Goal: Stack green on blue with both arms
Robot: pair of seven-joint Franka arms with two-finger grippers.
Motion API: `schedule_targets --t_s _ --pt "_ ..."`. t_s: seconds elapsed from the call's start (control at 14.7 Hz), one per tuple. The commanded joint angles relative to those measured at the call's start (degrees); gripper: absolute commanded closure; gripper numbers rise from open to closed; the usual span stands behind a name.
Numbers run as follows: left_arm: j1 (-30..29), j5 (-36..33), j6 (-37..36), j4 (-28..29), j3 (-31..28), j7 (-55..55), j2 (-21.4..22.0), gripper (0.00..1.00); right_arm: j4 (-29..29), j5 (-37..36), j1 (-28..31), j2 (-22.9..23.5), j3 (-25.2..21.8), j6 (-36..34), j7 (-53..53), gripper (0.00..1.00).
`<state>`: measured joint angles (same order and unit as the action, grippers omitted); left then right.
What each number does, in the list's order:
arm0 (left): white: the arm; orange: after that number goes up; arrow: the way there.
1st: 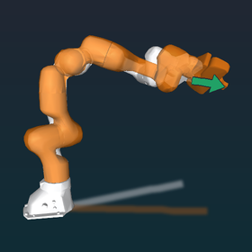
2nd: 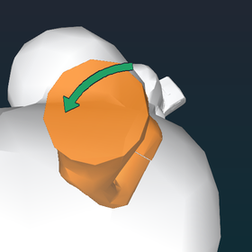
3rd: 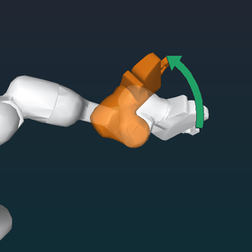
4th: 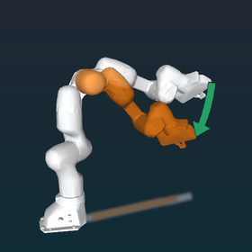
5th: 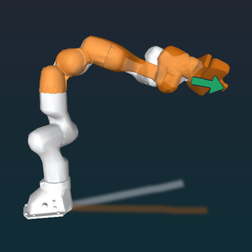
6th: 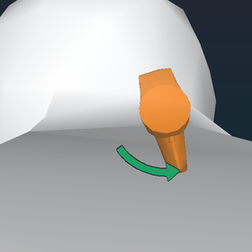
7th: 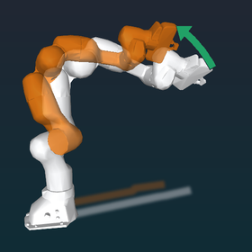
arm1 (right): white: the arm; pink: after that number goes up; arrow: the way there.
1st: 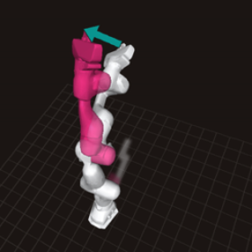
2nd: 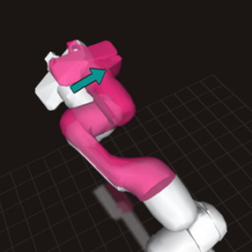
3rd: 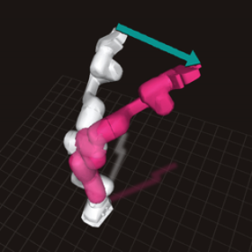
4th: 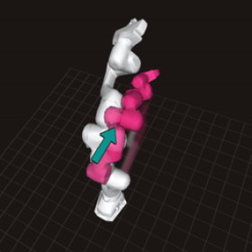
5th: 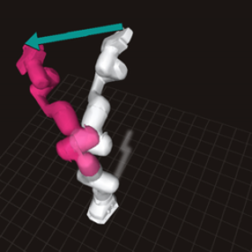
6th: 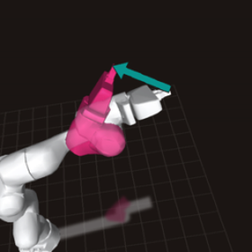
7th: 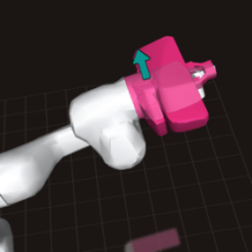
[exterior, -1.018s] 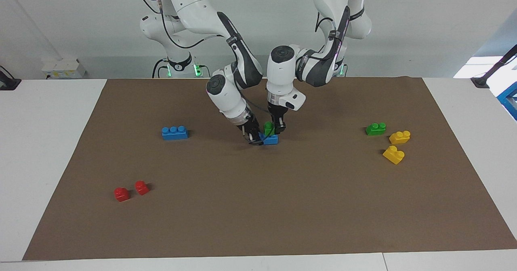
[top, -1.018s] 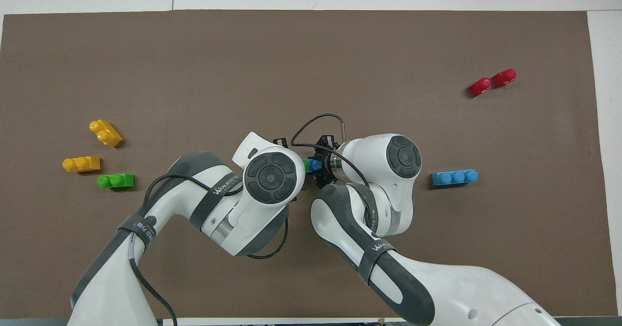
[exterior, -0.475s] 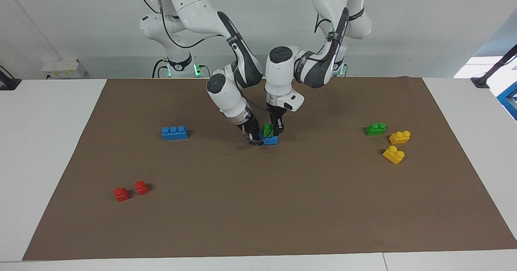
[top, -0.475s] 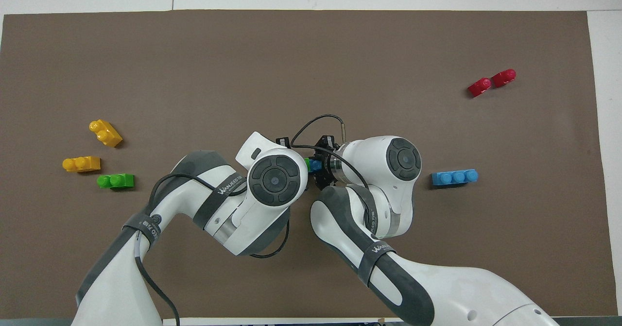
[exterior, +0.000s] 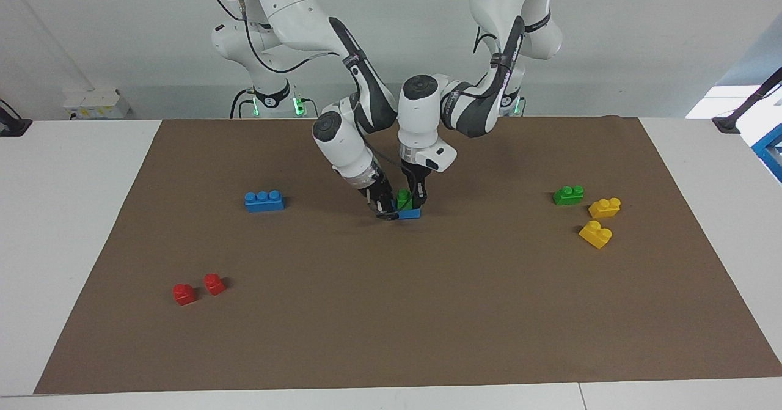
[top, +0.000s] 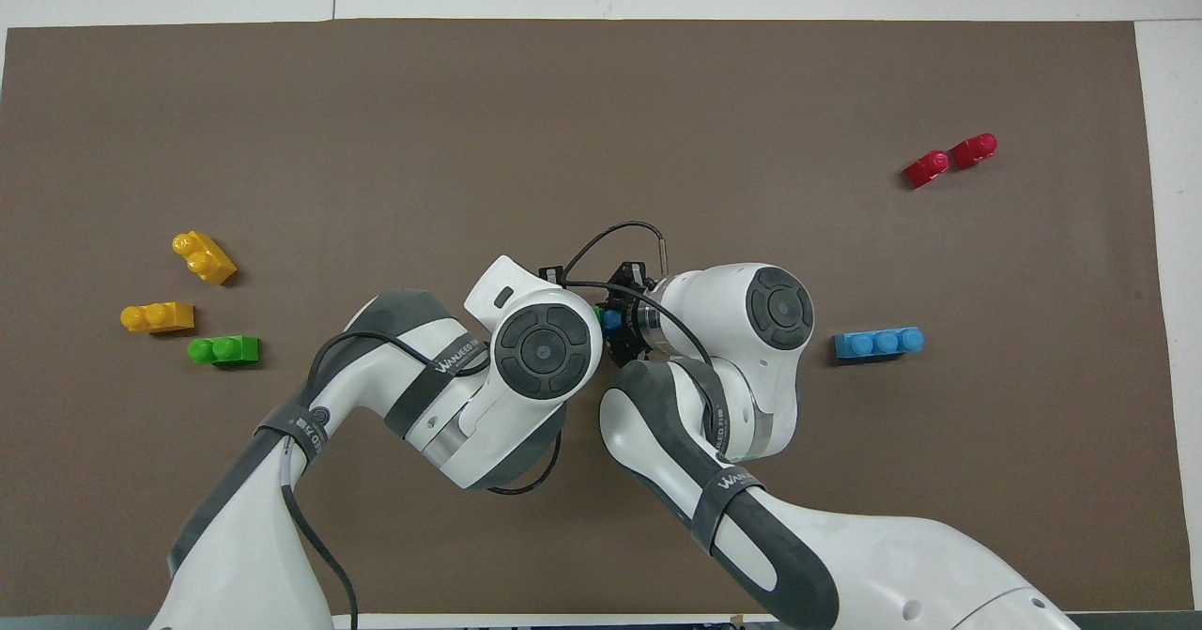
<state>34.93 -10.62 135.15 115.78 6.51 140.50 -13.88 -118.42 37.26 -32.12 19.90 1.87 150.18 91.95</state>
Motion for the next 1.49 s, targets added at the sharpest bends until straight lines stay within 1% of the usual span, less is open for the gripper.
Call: schedule_targets --t_s 0.0,0.07,0.14,0.41,0.48,0.54,0.68,0.81,1.09,1.15,1.29,1.43 --pt "0.8 -2.0 0.7 0.2 -1.0 1.2 -1.9 1.00 -3.0 1.0 0.4 0.8 -0.8 2.8 -2.5 1.00" --pt "0.7 -2.2 0.6 0.1 -1.0 1.0 -1.8 0.61 -3.1 1.0 0.4 0.8 -0.8 2.8 -2.7 1.00" --pt "0.5 -2.2 0.1 -0.1 -1.0 0.7 -1.6 0.01 -3.3 1.0 0.4 0.8 -0.8 2.8 -2.9 1.00" --pt "0.0 -2.2 -2.8 0.1 -0.9 -2.3 2.1 0.00 -3.5 1.0 0.4 0.8 -0.8 3.0 -3.6 1.00" --pt "-0.1 -2.2 -3.9 0.3 -0.9 -3.7 3.1 0.00 -3.5 1.0 0.4 0.8 -0.8 3.0 -3.6 0.82" --pt "-1.0 -2.2 -5.0 0.4 -0.8 -5.0 3.9 0.00 -3.5 1.0 0.4 0.8 -0.8 3.0 -3.4 0.49" --pt "-2.0 -2.2 -6.0 0.5 -0.9 -9.6 5.0 0.00 -3.5 1.0 0.4 0.8 -0.8 3.0 -3.1 0.26" --pt "-5.8 -2.2 -6.0 0.5 -0.8 -16.8 6.0 0.00 -3.5 1.0 0.4 0.8 -0.8 3.0 -3.1 0.13" --pt "-13.6 -1.5 -5.6 0.0 -0.7 -37.5 6.7 0.00 -2.6 1.0 1.4 0.7 -0.8 1.9 -3.6 0.06" --pt "-15.9 -0.7 -5.5 -0.1 -0.7 -41.9 6.8 0.00 -2.5 0.9 2.2 0.3 -0.8 1.1 -3.9 0.03" --pt "-19.6 1.8 -5.4 -0.5 -0.8 -52.0 7.6 0.00 -1.6 0.9 3.5 -0.6 -0.9 -1.2 -4.5 0.03" --pt "-23.8 6.3 -6.1 -1.3 -0.8 -64.8 7.9 0.00 -1.5 0.8 5.7 -2.4 -0.9 -3.7 -6.1 0.03"
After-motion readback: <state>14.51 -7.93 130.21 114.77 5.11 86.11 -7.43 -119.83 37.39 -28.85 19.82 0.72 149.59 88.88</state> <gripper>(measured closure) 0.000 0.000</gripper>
